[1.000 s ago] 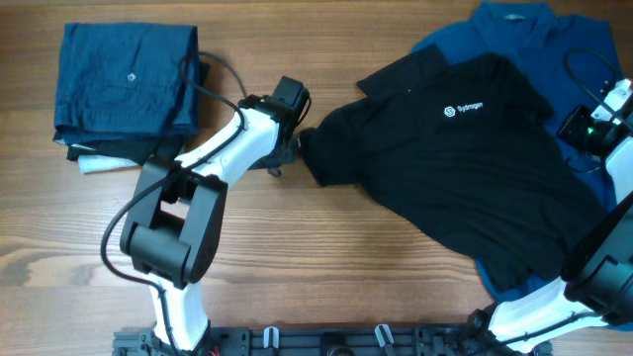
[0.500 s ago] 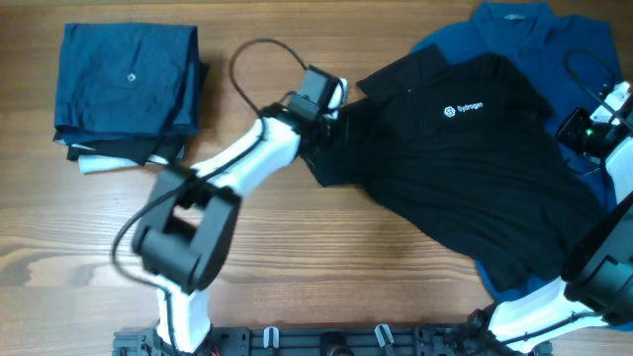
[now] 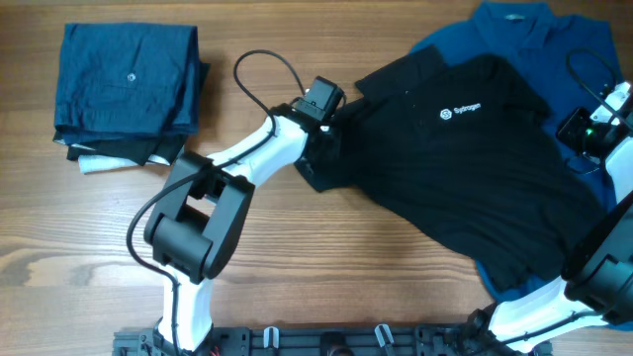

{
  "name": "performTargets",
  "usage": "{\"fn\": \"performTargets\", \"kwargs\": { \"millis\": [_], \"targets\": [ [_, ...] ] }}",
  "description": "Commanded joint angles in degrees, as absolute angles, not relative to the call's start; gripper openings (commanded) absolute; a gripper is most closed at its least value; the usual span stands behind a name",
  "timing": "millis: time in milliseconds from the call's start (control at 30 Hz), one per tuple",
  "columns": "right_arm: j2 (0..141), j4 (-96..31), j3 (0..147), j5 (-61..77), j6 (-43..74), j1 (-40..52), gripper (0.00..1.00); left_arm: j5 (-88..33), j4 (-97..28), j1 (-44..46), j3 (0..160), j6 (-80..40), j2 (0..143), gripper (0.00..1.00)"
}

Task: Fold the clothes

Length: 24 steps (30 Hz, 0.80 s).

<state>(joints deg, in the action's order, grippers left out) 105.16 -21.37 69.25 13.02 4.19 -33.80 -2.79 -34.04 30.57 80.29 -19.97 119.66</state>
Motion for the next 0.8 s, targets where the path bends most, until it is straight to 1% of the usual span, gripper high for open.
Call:
{"fn": "performTargets", "kwargs": {
  "millis": [0,33,67,200,233,267,300,367,400,433,467,600,767],
  "targets": [
    [106.67,-19.99,69.69,12.49,4.56,-33.63,0.52,3.75,-40.29,25.06,77.8,-21.91,121.99,0.04],
    [106.67,-19.42,69.69,12.51,4.69,-33.63,0.59,3.75,-41.17,24.12,77.8,-21.91,121.99,0.04],
    [106.67,-19.16,69.69,12.78,5.28,-33.61,0.62,3.75,-42.24,22.74,77.8,-21.91,121.99,0.04],
    [106.67,-20.03,69.69,12.91,6.42,-33.61,0.64,3.6,-45.06,18.0,77.8,-21.91,121.99,0.04],
    [106.67,-20.23,69.67,12.91,6.39,-33.63,0.6,3.46,-45.36,17.06,77.8,-21.91,121.99,0.04],
    [106.74,-20.49,69.63,12.91,6.39,-33.63,0.51,3.03,-45.5,16.4,77.8,-21.89,121.99,0.04],
    [106.89,-20.99,69.63,12.88,6.37,-33.61,0.34,2.17,-45.47,16.01,77.8,-21.91,121.99,0.04],
    [107.79,-21.91,69.63,12.91,6.42,-33.61,0.19,1.52,-45.04,15.97,77.8,-21.91,121.99,0.04],
    [109.23,-22.81,69.63,13.19,6.35,-33.61,0.09,1.54,-44.58,16.23,77.8,-21.91,121.99,0.04],
    [110.0,-23.09,69.63,13.8,6.24,-33.61,0.06,1.54,-44.4,16.38,77.8,-21.91,121.99,0.04],
    [111.07,-23.35,69.63,14.28,6.15,-33.61,0.04,1.54,-44.34,16.53,77.8,-21.91,121.99,0.04],
    [115.11,-24.1,69.63,13.54,6.0,-33.61,0.04,1.54,-43.99,16.99,77.8,-21.91,121.99,0.04],
    [120.29,-22.61,69.67,-1.89,6.59,-34.09,0.04,1.56,-44.47,16.97,77.8,-21.89,121.99,0.04]
  ]
}}
